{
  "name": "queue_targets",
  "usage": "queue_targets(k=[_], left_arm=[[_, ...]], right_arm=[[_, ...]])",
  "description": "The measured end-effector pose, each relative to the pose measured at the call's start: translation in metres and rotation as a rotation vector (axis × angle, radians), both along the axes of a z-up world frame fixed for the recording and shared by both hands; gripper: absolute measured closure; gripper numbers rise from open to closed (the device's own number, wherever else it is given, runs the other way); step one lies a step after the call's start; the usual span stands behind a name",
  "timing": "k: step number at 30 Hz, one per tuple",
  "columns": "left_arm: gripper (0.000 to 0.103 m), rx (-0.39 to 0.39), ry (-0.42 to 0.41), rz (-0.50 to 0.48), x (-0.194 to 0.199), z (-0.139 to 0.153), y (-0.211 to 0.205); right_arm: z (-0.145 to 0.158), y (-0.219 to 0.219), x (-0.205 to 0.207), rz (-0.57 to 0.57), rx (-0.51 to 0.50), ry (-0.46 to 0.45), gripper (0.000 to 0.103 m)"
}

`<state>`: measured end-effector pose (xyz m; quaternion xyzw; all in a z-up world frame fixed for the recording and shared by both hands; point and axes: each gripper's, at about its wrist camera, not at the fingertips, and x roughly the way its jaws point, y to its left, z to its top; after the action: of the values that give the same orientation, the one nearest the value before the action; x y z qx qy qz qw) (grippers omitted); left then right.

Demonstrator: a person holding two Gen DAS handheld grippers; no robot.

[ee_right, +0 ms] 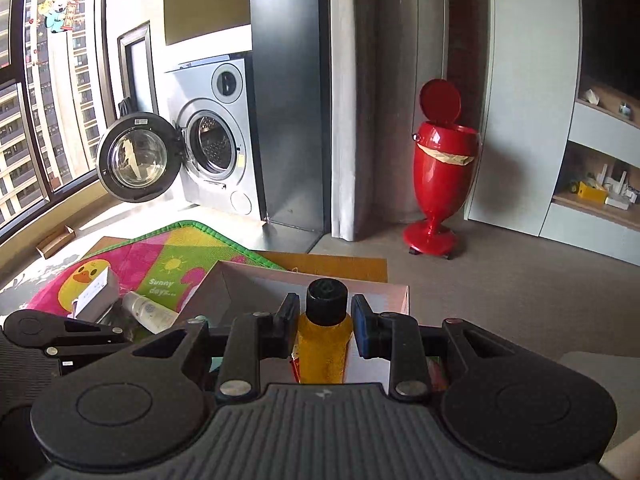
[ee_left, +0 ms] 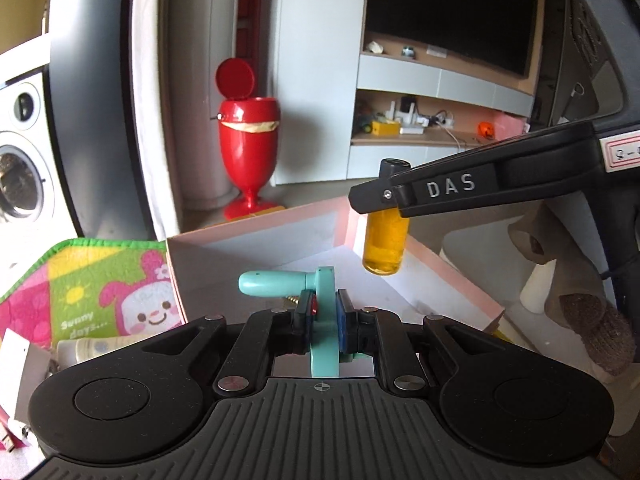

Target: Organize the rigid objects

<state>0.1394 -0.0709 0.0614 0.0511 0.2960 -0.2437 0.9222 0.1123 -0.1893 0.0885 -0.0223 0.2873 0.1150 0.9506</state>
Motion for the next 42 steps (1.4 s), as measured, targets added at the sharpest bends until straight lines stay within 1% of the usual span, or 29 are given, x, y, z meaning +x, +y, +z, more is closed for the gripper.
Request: queue_targets(k=[3, 7, 9, 11, 12, 13, 14, 16, 18, 19, 22, 24, 27, 30, 32, 35, 38, 39, 40, 41, 42], left_arm=[[0.088, 0.017, 0.010, -0.002, 0.003, -0.006, -0.002], [0.086, 0.041, 0.024, -0.015, 0.001, -0.010, -0.001], [0.086, 0.016, 0.016, 0.001, -0.004, -0.008, 0.007], [0.086, -0.038, 0.018, 0.030, -0.008, -0.004, 0.021], [0.086, -0.073, 0.018, 0.053, -0.012, -0.001, 0.032], [0.086, -0.101, 0.016, 0.076, -0.018, 0.002, 0.043], [0.086, -0.129, 0.013, 0.104, -0.022, 0.004, 0.055], [0.086, -0.174, 0.008, 0.167, -0.031, 0.007, 0.079], [0.086, -0.195, 0.004, 0.241, -0.038, 0.006, 0.104], [0.086, -0.204, 0.007, 0.296, -0.040, 0.006, 0.119], [0.085, -0.218, 0.050, 0.425, -0.041, -0.003, 0.156], [0.085, -0.221, 0.073, 0.481, -0.045, -0.011, 0.174], [0.085, -0.233, 0.101, 0.540, -0.061, -0.028, 0.200], [0.085, -0.230, 0.128, 0.584, -0.078, -0.040, 0.215], [0.085, -0.258, 0.141, 0.588, -0.090, -0.045, 0.223], [0.085, -0.303, 0.115, 0.576, -0.102, -0.052, 0.230], [0.085, -0.340, 0.078, 0.552, -0.112, -0.056, 0.232], [0.085, -0.353, 0.070, 0.538, -0.113, -0.056, 0.232], [0.085, -0.360, 0.064, 0.526, -0.113, -0.056, 0.231], [0.085, -0.367, 0.059, 0.514, -0.114, -0.056, 0.230], [0.085, -0.373, 0.054, 0.502, -0.114, -0.056, 0.230]], right_arm=[[-0.023, -0.001, 0.032, -0.021, -0.002, 0.080, 0.076], [-0.038, 0.004, 0.049, -0.032, -0.034, 0.123, 0.076], [-0.043, 0.008, 0.053, -0.030, -0.058, 0.133, 0.076], [-0.047, 0.011, 0.056, -0.029, -0.074, 0.152, 0.076], [-0.048, 0.012, 0.056, -0.030, -0.078, 0.164, 0.076], [-0.049, 0.012, 0.056, -0.033, -0.077, 0.167, 0.071], [-0.049, 0.011, 0.055, -0.032, -0.069, 0.170, 0.069], [-0.046, 0.008, 0.049, -0.041, -0.064, 0.171, 0.057], [-0.040, 0.005, 0.041, -0.043, -0.064, 0.146, 0.050], [-0.035, 0.005, 0.035, -0.043, -0.067, 0.131, 0.048], [-0.024, 0.011, 0.016, -0.030, -0.082, 0.086, 0.045], [-0.018, 0.020, 0.002, -0.004, -0.096, 0.060, 0.044], [-0.010, 0.049, -0.019, 0.076, -0.123, 0.037, 0.043], [-0.005, 0.083, -0.027, 0.174, -0.121, 0.060, 0.043], [-0.002, 0.106, -0.024, 0.217, -0.111, 0.092, 0.043], [-0.001, 0.144, -0.006, 0.252, -0.094, 0.148, 0.043], [-0.009, 0.182, 0.021, 0.238, -0.106, 0.219, 0.044], [-0.014, 0.195, 0.032, 0.230, -0.123, 0.244, 0.046], [-0.020, 0.206, 0.042, 0.212, -0.154, 0.249, 0.048], [-0.024, 0.215, 0.050, 0.182, -0.192, 0.241, 0.051], [-0.030, 0.226, 0.060, 0.140, -0.259, 0.218, 0.063]])
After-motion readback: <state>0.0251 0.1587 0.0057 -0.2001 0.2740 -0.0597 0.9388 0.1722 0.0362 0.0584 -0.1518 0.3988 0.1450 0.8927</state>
